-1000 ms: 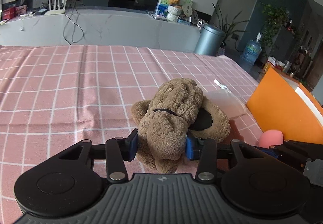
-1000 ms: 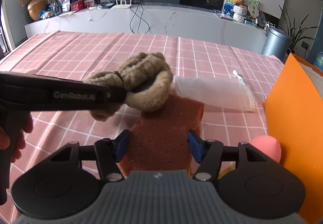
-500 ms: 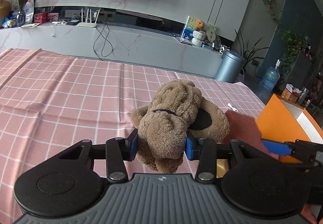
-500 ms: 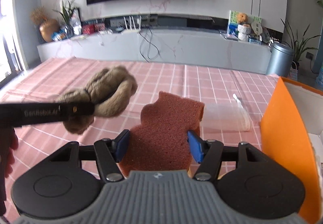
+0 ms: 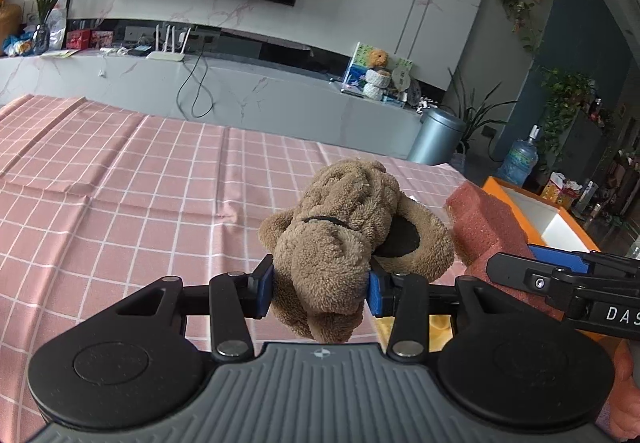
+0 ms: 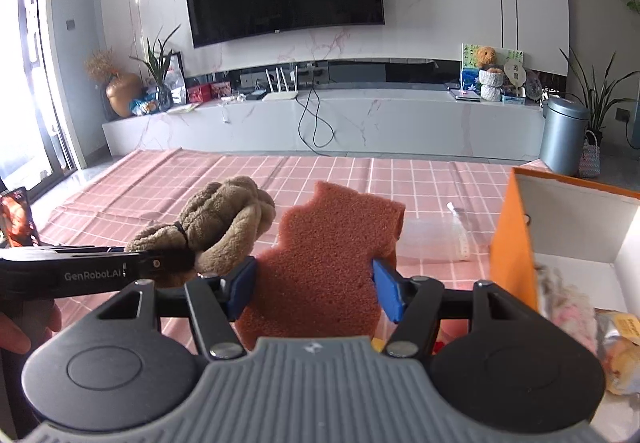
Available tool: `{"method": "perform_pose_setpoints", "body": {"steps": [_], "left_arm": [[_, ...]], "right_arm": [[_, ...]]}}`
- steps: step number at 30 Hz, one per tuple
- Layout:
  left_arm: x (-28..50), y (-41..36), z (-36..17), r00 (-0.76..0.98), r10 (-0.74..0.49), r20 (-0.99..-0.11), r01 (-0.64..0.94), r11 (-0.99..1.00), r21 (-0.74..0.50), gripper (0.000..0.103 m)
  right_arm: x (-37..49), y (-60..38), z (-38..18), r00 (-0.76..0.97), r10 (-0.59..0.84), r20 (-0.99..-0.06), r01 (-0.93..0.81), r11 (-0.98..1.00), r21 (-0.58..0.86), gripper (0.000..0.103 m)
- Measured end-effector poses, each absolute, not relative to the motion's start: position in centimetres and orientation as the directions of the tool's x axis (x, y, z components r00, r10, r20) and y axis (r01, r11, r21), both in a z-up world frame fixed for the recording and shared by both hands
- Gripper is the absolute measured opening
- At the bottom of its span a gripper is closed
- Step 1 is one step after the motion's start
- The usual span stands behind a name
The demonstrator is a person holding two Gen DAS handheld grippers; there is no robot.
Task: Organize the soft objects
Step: 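Carry the plush bear and red sponge over the orange box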
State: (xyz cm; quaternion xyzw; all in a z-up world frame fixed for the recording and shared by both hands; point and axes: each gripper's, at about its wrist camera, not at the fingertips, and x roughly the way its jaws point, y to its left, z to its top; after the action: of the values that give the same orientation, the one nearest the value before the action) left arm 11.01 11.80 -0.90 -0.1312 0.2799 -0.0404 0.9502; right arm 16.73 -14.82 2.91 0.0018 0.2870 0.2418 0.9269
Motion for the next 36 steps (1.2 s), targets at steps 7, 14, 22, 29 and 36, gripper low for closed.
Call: {"method": "perform_pose_setpoints", "body": {"steps": [7,14,22,29,36], "left_arm": [[10.0,8.7,0.8,0.856,-0.204,-0.476,0.090,0.964,-0.250,0.050],[10.5,5.0,1.9,0.850,-0.276,-0.448,0.189,0.955,-0.229,0.050],[12.5,-0.6,3.3,0.825,-0.377,-0.421,0.320,0.926,-0.202,0.050],[15.0,-5.4,4.3,0.792,-0.446,-0.416,0.417,0.894,-0.164,0.050],[17.9,-8.5,4.3,0.755,-0.484,-0.443,0.465,0.871,-0.159,0.050]], "right_arm": [[14.2,-18.6,4.5,0.752,0.442,-0.489,-0.422,0.893,0.158,0.062],[12.6,-22.4,5.6,0.788,0.400,-0.469,-0.380,0.914,0.142,0.062],[12.1,-27.0,7.3,0.830,0.317,-0.458,-0.336,0.941,0.044,0.062],[13.4,-31.0,8.7,0.846,0.251,-0.470,-0.293,0.956,-0.018,0.062],[15.9,-34.3,9.4,0.847,0.204,-0.491,-0.274,0.959,-0.073,0.062]]}}
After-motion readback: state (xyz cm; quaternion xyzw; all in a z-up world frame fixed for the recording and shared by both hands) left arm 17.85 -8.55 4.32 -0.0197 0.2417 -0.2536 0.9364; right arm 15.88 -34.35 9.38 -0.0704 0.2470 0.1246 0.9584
